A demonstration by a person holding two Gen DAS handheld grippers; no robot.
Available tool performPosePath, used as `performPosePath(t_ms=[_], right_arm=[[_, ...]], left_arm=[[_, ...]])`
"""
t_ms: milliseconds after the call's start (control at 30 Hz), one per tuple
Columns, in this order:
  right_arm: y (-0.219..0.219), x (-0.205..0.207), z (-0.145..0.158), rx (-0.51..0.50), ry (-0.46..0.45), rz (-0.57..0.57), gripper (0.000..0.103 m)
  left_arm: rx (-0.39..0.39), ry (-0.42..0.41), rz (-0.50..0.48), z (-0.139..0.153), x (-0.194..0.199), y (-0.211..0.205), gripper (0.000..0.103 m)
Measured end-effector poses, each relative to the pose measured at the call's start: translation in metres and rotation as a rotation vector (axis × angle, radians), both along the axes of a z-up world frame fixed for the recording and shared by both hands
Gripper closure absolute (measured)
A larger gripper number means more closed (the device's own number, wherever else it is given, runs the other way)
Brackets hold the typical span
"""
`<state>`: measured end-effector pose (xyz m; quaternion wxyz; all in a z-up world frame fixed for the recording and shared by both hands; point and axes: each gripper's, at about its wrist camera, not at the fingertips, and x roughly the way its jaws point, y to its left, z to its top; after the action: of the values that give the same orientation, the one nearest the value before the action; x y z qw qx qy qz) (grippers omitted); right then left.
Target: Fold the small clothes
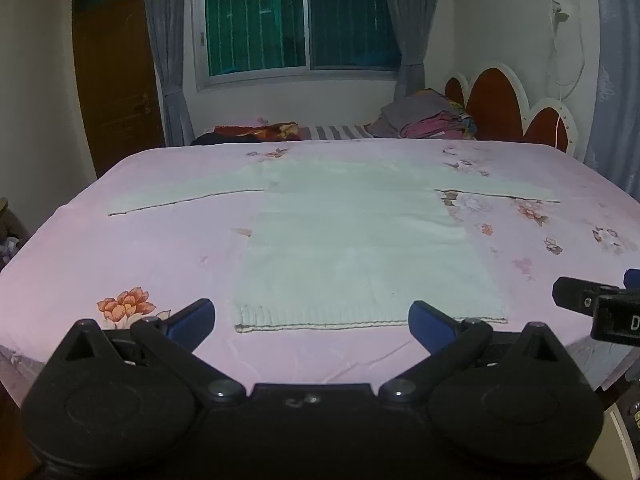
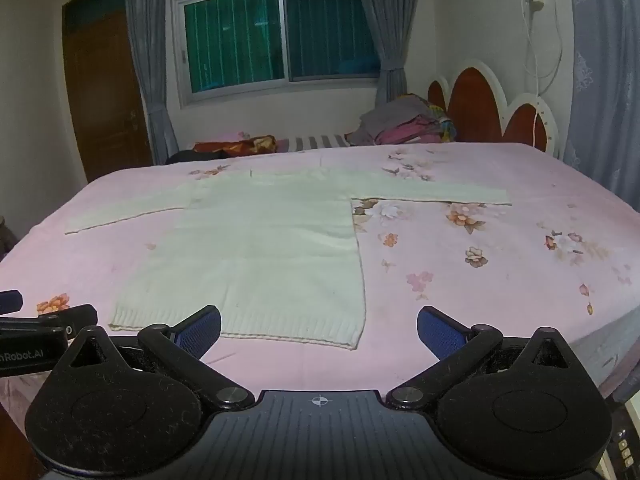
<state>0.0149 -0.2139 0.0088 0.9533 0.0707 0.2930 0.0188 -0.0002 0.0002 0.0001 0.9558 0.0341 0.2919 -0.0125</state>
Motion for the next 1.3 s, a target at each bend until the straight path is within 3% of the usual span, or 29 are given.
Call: performPosePath(t_ms=[1300], right_arm=[[-0.003,0.004,0.000,0.007,-0.009,-0.001,0.000]], left_arm=[[0.008,0.004,-0.004,-0.001,0.001,-0.001,0.000]])
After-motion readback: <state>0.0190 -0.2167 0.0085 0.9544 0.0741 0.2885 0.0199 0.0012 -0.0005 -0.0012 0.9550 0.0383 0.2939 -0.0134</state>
